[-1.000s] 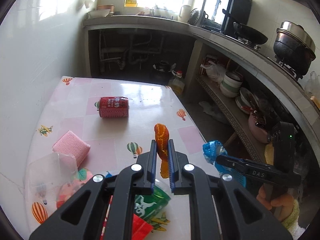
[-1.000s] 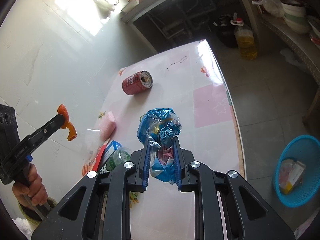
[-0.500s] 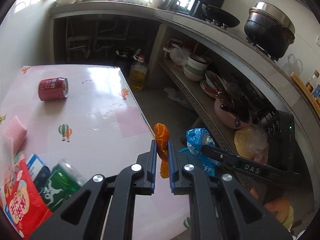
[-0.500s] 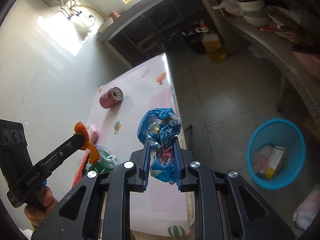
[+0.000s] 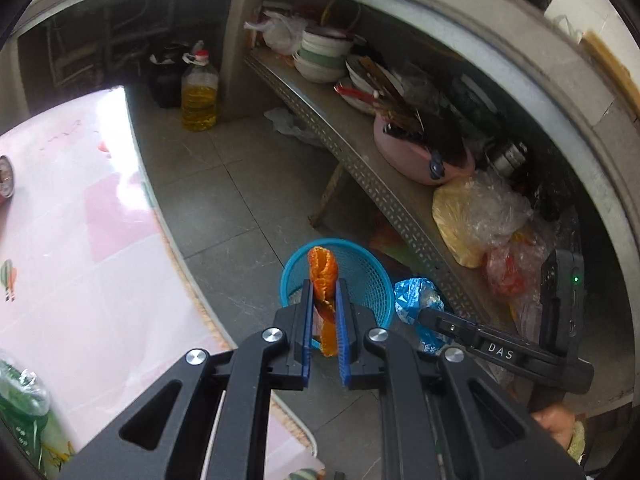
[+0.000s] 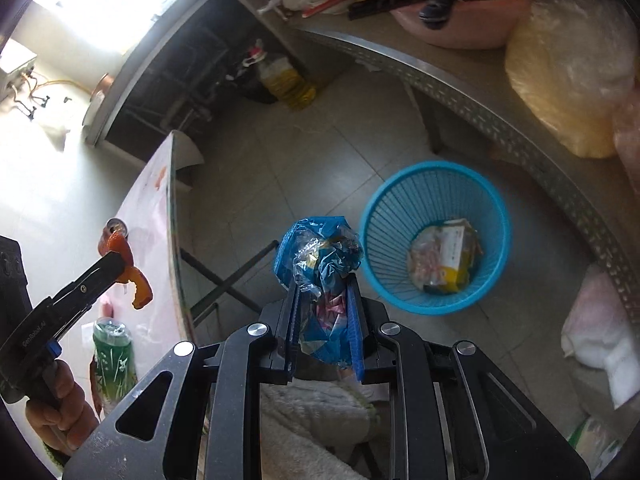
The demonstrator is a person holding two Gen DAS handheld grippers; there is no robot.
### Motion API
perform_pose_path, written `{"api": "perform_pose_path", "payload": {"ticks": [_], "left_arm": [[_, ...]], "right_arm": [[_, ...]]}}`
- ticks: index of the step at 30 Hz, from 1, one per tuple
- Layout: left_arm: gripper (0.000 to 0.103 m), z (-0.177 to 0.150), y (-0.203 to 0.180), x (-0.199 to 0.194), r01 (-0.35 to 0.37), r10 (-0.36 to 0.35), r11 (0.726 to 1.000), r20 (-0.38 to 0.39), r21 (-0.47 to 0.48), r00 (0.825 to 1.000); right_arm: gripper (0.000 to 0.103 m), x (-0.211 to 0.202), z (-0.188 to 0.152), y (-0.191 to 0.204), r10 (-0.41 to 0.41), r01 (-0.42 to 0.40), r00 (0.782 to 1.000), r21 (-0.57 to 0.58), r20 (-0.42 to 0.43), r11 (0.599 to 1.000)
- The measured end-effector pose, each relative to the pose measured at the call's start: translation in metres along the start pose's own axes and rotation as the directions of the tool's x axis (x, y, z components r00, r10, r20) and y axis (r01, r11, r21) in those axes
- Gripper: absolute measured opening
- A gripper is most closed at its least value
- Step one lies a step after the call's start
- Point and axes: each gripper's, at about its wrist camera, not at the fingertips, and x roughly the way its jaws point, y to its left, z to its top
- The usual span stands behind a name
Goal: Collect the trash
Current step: 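Carry the peel and wrapper to the blue basket and open both grippers, then move both tools back over the table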
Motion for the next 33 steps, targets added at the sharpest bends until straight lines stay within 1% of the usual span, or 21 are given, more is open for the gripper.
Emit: {"api": "perform_pose_path", "payload": {"ticks": [4,5,6,7,8,9,10,11,12,13,15,20,24,26,28,31,33], "left_arm": [[0.01,0.01,-0.017,0.036,0.01,-0.008,1.0,-0.066,0.026,0.998],[0.01,0.014,-0.021,0.045,0.008,-0.006,1.0,-0.074,0.029,0.997],[0.011,0.019,-0.025,0.053,0.015,-0.013,0.999,-0.075,0.032,0.997],[0.012,0.024,-0.028,0.062,0.032,-0.029,0.999,-0.075,0.032,0.997],[0.02,0.028,-0.029,0.07,0.038,-0.036,0.999,-0.083,0.029,0.996],[0.026,0.031,-0.029,0.078,0.036,-0.034,0.999,-0.096,0.022,0.995],[0.041,0.034,-0.029,0.085,0.027,-0.026,1.0,-0.097,0.008,0.995],[0.045,0.035,-0.029,0.088,0.009,-0.009,1.0,-0.09,-0.003,0.996],[0.045,0.036,-0.03,0.089,-0.001,0.001,1.0,-0.083,-0.006,0.997],[0.046,0.034,-0.029,0.088,0.003,-0.004,1.0,-0.077,-0.005,0.997],[0.048,0.029,-0.026,0.083,0.016,-0.016,1.0,-0.072,-0.003,0.997],[0.048,0.02,-0.013,0.064,0.003,-0.004,1.0,-0.049,-0.021,0.999],[0.048,0.013,-0.005,0.037,-0.011,0.011,1.0,-0.013,-0.025,1.0],[0.049,0.009,-0.002,0.021,-0.011,0.011,1.0,0.012,-0.02,1.0],[0.051,0.004,0.002,0.004,-0.018,0.019,1.0,0.039,-0.017,0.999],[0.053,-0.003,0.009,-0.019,-0.03,0.032,0.999,0.079,-0.026,0.996],[0.057,-0.009,0.015,-0.035,-0.045,0.048,0.999,0.104,-0.031,0.993]], "right_arm": [[0.02,0.007,0.007,-0.015,-0.01,0.01,1.0,0.043,0.003,0.999],[0.02,0.009,0.011,-0.016,-0.014,0.013,1.0,0.049,0.011,0.999],[0.023,0.011,0.015,-0.017,-0.022,0.021,0.999,0.052,0.024,0.998],[0.023,0.012,0.017,-0.021,-0.031,0.029,0.999,0.053,0.04,0.998],[0.03,0.017,0.021,-0.023,-0.04,0.037,0.998,0.053,0.056,0.998],[0.046,0.024,0.025,-0.026,-0.048,0.045,0.997,0.058,0.063,0.997],[0.053,0.03,0.028,-0.031,-0.058,0.053,0.996,0.07,0.063,0.996],[0.056,0.037,0.03,-0.036,-0.066,0.061,0.996,0.079,0.057,0.995],[0.056,0.042,0.03,-0.04,-0.078,0.073,0.996,0.087,0.048,0.994],[0.056,0.045,0.03,-0.043,-0.089,0.084,0.995,0.099,0.038,0.992],[0.056,0.045,0.024,-0.048,-0.078,0.074,0.997,0.115,0.027,0.991],[0.056,0.042,0.008,-0.049,-0.07,0.069,0.998,0.098,-0.001,0.993],[0.058,0.035,0.002,-0.042,-0.059,0.059,0.998,0.086,-0.002,0.995],[0.06,0.03,0.0,-0.035,-0.055,0.055,0.998,0.067,0.002,0.996],[0.062,0.027,-0.001,-0.024,-0.053,0.053,0.999,0.037,0.011,0.998],[0.068,0.022,0.001,-0.005,-0.035,0.036,0.999,-0.013,0.024,0.999],[0.071,0.017,0.001,0.01,-0.02,0.022,0.999,-0.052,0.028,0.998]]}}
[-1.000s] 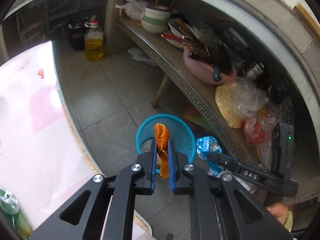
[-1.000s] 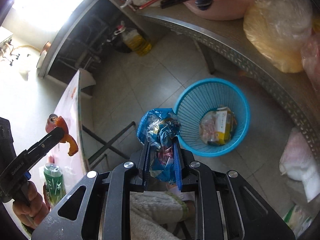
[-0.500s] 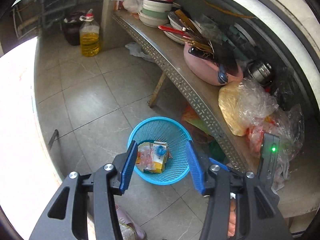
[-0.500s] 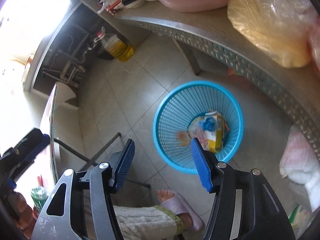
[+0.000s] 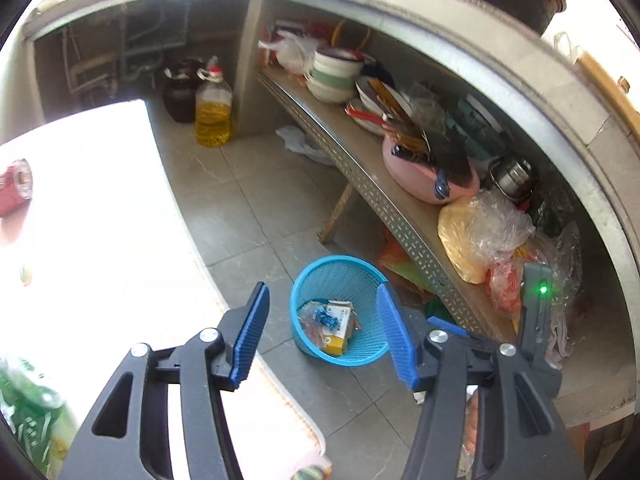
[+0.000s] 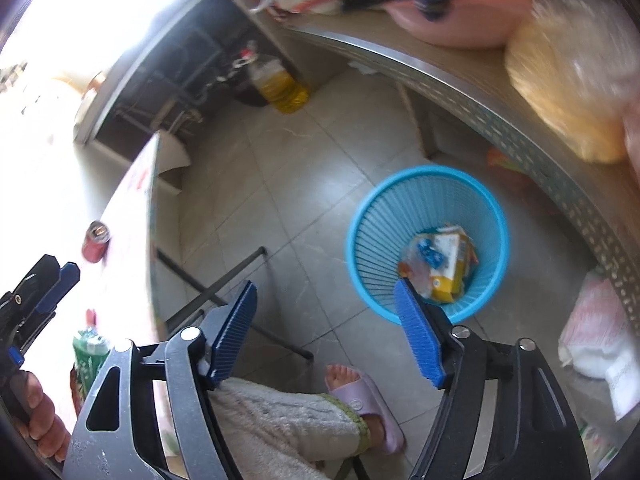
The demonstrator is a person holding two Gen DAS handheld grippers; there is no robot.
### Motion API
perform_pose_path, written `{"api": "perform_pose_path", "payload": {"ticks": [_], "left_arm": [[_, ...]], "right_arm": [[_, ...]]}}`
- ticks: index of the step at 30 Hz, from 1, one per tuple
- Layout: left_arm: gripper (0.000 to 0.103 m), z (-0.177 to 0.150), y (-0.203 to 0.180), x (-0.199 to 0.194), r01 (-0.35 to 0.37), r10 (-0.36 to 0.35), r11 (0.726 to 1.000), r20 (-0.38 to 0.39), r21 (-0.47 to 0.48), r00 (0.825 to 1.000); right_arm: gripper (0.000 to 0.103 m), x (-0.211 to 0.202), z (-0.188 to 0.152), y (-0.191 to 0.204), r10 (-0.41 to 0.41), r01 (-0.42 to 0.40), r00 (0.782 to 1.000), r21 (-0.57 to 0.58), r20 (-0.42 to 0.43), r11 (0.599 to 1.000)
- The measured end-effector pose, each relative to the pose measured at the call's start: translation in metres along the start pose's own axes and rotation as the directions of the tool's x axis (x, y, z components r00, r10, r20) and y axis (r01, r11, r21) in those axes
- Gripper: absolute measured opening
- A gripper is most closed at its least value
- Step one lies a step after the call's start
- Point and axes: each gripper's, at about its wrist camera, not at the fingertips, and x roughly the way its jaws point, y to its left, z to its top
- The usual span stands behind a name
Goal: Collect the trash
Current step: 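Move both tools back over the table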
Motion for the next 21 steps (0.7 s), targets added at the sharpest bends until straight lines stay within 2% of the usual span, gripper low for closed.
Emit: {"api": "perform_pose_path", "payload": {"ticks": [4,12,16,21], "left_arm": [[0.063,-0.008,0.013,-0.028,-0.038,0.039,0.999,0.05,-0.013,0.998],[0.065,-0.024,0.047,-0.07,-0.088,0.094,0.994,0.096,-0.063,0.991],[0.066,-0.03,0.065,-0.091,-0.106,0.117,0.99,0.121,-0.096,0.986],[0.067,-0.039,0.091,-0.126,-0.11,0.137,0.981,0.168,-0.16,0.976]], "right_arm": [[0.077,-0.008,0.003,0.032,0.017,-0.016,1.0,-0.093,0.012,0.996],[0.085,-0.018,-0.001,0.077,0.046,-0.041,0.999,-0.181,0.022,0.983],[0.086,-0.021,-0.005,0.095,0.046,-0.038,0.998,-0.215,0.03,0.976],[0.087,-0.024,-0.008,0.114,0.08,-0.073,0.997,-0.257,0.019,0.964]]}}
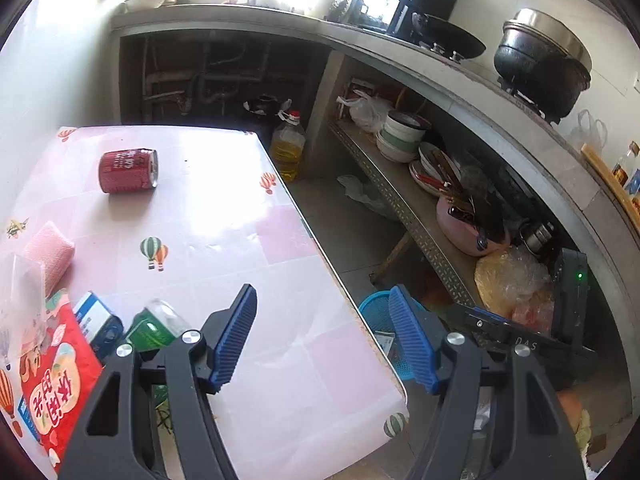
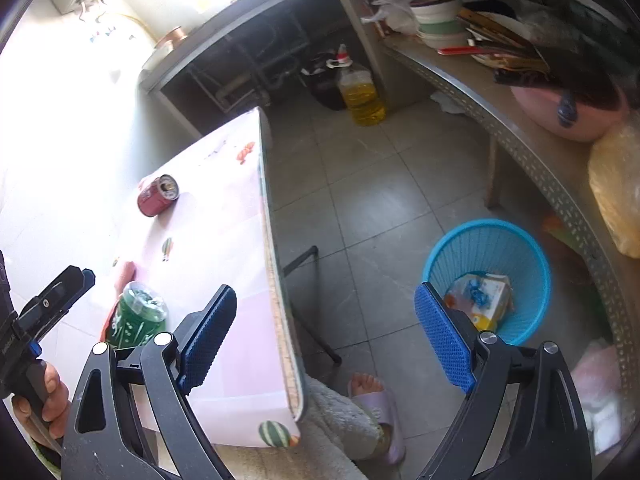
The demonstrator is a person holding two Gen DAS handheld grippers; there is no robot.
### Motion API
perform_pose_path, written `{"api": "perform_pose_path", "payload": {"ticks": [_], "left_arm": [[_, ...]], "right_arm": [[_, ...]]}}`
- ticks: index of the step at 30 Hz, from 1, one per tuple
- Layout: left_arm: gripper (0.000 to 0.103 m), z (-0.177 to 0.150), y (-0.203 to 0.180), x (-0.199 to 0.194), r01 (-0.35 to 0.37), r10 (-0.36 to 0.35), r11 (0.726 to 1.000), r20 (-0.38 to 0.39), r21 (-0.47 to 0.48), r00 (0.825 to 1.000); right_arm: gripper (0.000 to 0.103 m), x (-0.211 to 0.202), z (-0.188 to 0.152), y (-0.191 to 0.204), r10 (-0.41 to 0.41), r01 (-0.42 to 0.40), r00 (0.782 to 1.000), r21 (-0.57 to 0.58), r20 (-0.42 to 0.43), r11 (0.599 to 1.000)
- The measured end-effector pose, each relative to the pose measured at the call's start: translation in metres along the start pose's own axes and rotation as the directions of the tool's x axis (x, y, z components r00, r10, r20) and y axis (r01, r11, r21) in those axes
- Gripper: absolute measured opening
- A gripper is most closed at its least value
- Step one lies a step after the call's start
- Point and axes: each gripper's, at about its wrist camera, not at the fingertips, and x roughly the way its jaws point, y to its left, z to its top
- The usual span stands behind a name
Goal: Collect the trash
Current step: 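Move both tools back over the table, then reach the left gripper toward the clear plastic container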
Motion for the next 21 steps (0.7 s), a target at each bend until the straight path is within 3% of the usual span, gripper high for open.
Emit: {"api": "perform_pose_path", "payload": {"ticks": [5,10,21], "left_arm": [[0.07,0.0,0.035,-0.042,-0.042,0.045,0.998,0.065,-0.05,0.997],[0.071,-0.007,0.078,-0.082,-0.127,0.138,0.987,0.112,-0.103,0.984],[0.073,-0.024,0.166,-0.125,-0.265,0.295,0.933,0.097,-0.242,0.951]], "right_arm": [[0.087,0.005,0.004,0.023,0.044,-0.045,0.999,-0.049,-0.015,0.998],[0.087,0.012,0.007,0.046,0.094,-0.097,0.995,-0.093,-0.035,0.991],[0.087,0.039,0.009,0.096,0.147,-0.167,0.981,-0.166,-0.127,0.972]]}}
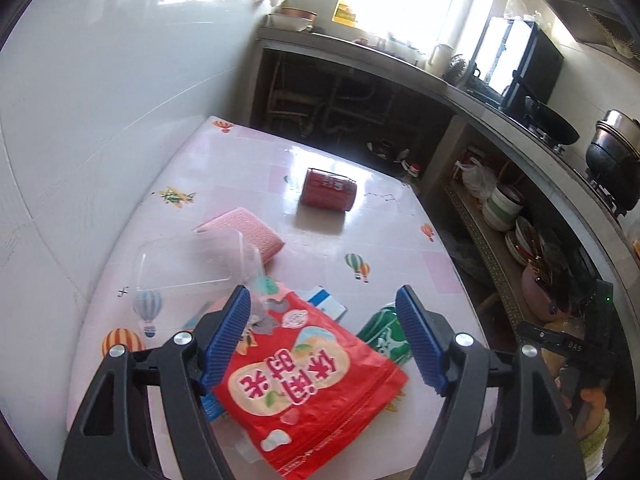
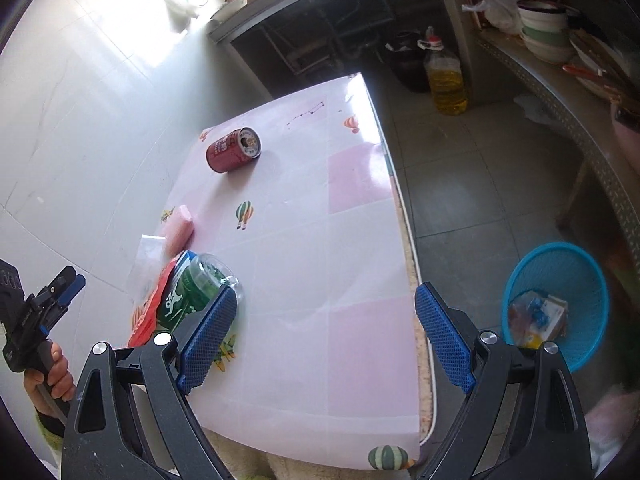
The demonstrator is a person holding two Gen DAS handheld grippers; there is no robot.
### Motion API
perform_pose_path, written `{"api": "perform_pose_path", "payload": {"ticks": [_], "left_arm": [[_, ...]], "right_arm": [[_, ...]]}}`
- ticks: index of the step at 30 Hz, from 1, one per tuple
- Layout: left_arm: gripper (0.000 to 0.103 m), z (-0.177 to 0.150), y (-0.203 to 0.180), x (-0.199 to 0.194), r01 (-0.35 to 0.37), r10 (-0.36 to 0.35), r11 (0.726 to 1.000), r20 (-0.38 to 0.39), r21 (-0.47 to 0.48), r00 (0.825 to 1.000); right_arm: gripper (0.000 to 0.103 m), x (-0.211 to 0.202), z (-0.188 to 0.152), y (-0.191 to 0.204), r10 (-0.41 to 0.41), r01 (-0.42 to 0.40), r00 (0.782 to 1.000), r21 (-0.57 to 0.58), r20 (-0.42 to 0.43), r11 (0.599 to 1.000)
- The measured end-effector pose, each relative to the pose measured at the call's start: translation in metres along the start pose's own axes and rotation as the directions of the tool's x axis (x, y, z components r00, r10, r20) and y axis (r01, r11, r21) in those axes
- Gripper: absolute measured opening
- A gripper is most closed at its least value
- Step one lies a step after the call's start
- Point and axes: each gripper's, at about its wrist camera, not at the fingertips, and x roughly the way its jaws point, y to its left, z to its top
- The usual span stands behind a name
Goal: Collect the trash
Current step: 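Reach the left gripper toward the clear plastic container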
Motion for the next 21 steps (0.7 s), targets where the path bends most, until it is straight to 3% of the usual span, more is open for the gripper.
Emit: {"api": "perform_pose_path", "payload": {"ticks": [11,16,21], "left_arm": [[0.076,0.008,0.054,0.008,-0.105,0.105,0.993,-0.009,-0.051,0.994],[0.079,0.009,0.072,0.009,-0.148,0.148,0.989,0.004,-0.003,0.989],[0.091,0.015,0.079,0.028,-0.007,0.022,0.981,-0.072,0.195,0.997]], "right_arm": [[0.087,0.027,0.009,0.032,0.036,-0.039,0.998,-0.057,-0.057,0.998],[0.087,0.034,0.011,0.045,0.045,-0.051,0.996,-0.087,-0.075,0.995],[0.087,0.038,0.011,0.05,0.076,-0.084,0.993,-0.092,-0.094,0.992]]}}
